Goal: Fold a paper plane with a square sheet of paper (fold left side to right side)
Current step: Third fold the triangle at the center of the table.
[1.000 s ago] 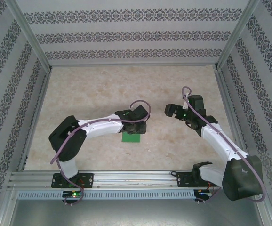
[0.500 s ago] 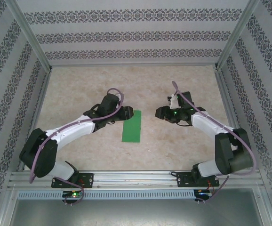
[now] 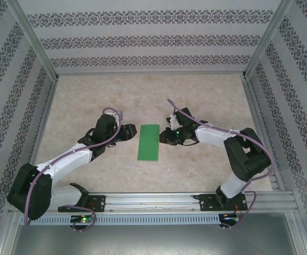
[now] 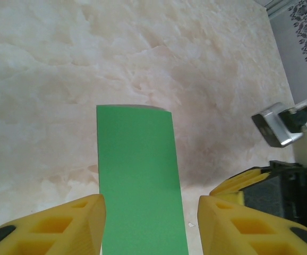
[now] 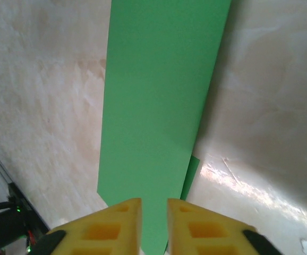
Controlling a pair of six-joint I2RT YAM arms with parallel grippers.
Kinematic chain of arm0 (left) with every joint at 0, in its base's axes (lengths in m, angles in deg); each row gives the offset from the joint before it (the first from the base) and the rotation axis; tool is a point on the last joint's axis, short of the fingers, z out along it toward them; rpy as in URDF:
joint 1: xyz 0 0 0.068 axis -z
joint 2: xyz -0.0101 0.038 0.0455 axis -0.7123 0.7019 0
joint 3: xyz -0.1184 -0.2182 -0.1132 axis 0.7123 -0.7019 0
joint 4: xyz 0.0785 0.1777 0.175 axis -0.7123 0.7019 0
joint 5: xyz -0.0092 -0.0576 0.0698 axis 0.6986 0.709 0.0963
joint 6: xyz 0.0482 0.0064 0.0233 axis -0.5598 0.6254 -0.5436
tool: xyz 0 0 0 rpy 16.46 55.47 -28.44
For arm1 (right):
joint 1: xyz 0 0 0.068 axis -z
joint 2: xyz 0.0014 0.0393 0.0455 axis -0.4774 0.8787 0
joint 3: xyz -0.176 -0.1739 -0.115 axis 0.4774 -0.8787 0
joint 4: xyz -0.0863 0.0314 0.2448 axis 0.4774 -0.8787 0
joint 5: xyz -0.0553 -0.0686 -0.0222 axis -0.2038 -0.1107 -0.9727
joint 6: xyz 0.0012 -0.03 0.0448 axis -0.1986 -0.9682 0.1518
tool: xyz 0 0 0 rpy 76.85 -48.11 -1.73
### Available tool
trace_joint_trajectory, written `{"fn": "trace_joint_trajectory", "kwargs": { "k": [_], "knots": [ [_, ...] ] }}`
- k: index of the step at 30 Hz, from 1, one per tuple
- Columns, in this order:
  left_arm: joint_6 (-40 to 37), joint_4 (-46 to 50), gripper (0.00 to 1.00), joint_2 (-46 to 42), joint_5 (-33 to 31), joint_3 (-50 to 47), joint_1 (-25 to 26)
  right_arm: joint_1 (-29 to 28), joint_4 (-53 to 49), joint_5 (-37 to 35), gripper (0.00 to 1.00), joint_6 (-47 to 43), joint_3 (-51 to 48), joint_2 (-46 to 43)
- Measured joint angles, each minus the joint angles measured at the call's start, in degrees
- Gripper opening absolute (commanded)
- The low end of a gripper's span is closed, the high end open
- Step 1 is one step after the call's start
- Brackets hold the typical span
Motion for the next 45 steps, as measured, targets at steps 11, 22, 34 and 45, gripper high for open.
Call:
{"fn": "trace_joint_trajectory", "kwargs": {
  "k": [11, 22, 34, 45],
  "knots": [
    [0.2, -0.3, 0.49, -0.2, 0.1, 0.0, -0.3, -1.8, 1.7, 0.0, 0.00, 1.0, 2.5, 5.6],
    [0.2, 0.7, 0.48, 0.8, 0.4, 0.0, -0.5, -1.9, 1.5, -0.4, 0.00, 0.5, 2.8, 8.7],
    [1.3, 4.1, 0.37, 10.5, 8.1, 2.3, -1.0, -1.9, -0.7, -1.4, 0.00, -3.8, 4.0, 9.7],
    [3.2, 4.8, 0.31, 20.4, 14.7, 5.2, -0.9, -1.8, -1.3, -1.3, 0.00, -5.3, 4.4, 9.9]
  ]
}}
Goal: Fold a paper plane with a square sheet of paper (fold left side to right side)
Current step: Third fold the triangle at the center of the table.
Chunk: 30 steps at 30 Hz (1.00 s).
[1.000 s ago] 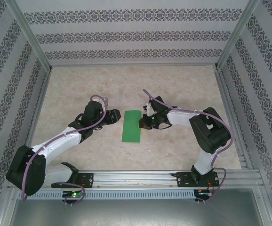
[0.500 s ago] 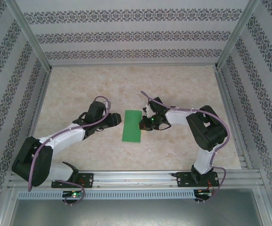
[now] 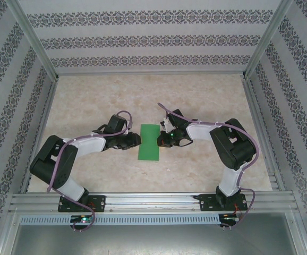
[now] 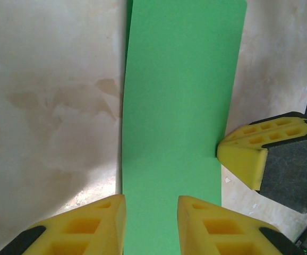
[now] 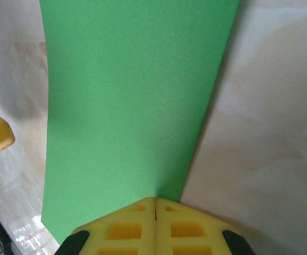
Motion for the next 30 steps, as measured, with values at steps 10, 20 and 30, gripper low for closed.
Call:
{"fn": "trace_joint_trajectory", "kwargs": {
  "k": [10, 20, 30],
  "knots": [
    [0.3, 0.9, 0.28, 2.3, 1.0, 1.0, 0.3, 0.1, 0.0, 0.0, 0.00, 0.0, 0.0, 0.0],
    [0.4, 0.9, 0.28, 4.0, 1.0, 1.2, 0.7, 0.1, 0.0, 0.0, 0.00, 0.0, 0.0, 0.0],
    [1.1, 0.9, 0.26, 4.7, 1.0, 1.4, 1.0, 0.5, 0.1, 0.3, 0.00, 0.0, 0.0, 0.1]
  ]
}}
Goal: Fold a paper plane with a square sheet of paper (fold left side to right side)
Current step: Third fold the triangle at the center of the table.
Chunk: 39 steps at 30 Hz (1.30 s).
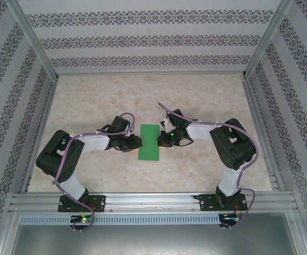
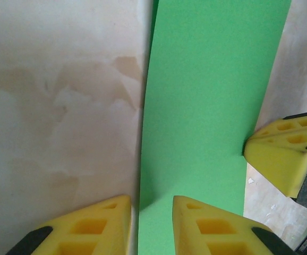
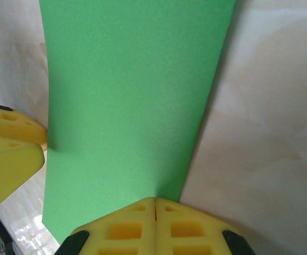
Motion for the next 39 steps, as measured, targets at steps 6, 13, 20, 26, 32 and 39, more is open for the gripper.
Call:
{"fn": "trace_joint_trajectory", "kwargs": {
  "k": [6, 13, 20, 26, 32, 39],
  "knots": [
    [1.7, -1.7, 0.25, 0.1, 0.5, 0.0, 0.5, 0.0, 0.0, 0.0, 0.00, 0.0, 0.0, 0.0],
    [2.9, -3.4, 0.25, 0.1, 0.7, -0.2, 0.8, 0.0, 0.0, 0.0, 0.00, 0.0, 0.0, 0.0],
    [3.6, -3.5, 0.22, 0.1, 0.7, -1.0, 0.8, 0.0, 0.0, 0.0, 0.00, 0.0, 0.0, 0.0],
    [4.2, -3.7, 0.21, -0.7, 0.7, -2.5, 0.8, 0.0, 0.0, 0.0, 0.00, 0.0, 0.0, 0.0],
    [5.6, -5.1, 0.14, -0.9, 0.6, -3.7, 0.9, 0.0, 0.0, 0.0, 0.00, 0.0, 0.0, 0.0],
    [7.9, -7.3, 0.03, -1.2, 0.7, -5.0, 1.3, 0.5, 0.8, 0.2, 0.04, 0.0, -0.2, 0.0]
  ]
}}
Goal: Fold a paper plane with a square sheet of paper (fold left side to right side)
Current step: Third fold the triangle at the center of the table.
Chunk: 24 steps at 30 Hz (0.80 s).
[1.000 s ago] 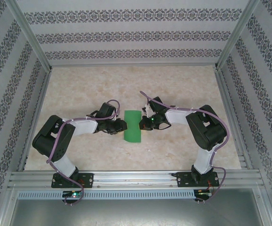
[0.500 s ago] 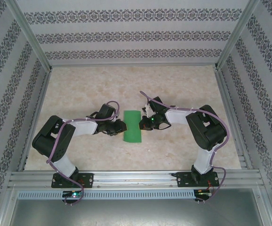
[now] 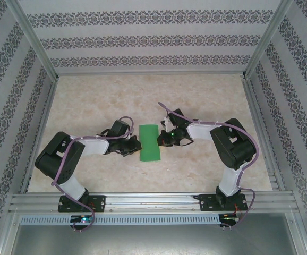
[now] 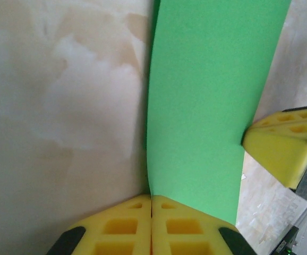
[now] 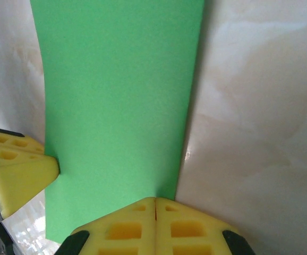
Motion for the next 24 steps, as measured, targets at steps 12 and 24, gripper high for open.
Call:
{"fn": "trace_joint_trajectory", "kwargs": {
  "k": [12, 24],
  "knots": [
    [9.1, -4.3, 0.00, -3.7, -0.9, -2.4, 0.7, 0.3, 5.5, -6.3, 0.46, -7.7, -8.4, -16.9],
    [12.7, -4.9, 0.00, -3.7, -0.4, -2.4, 1.0, -23.7, 12.4, -27.5, 0.66, -20.1, -22.6, -30.6]
  ]
}}
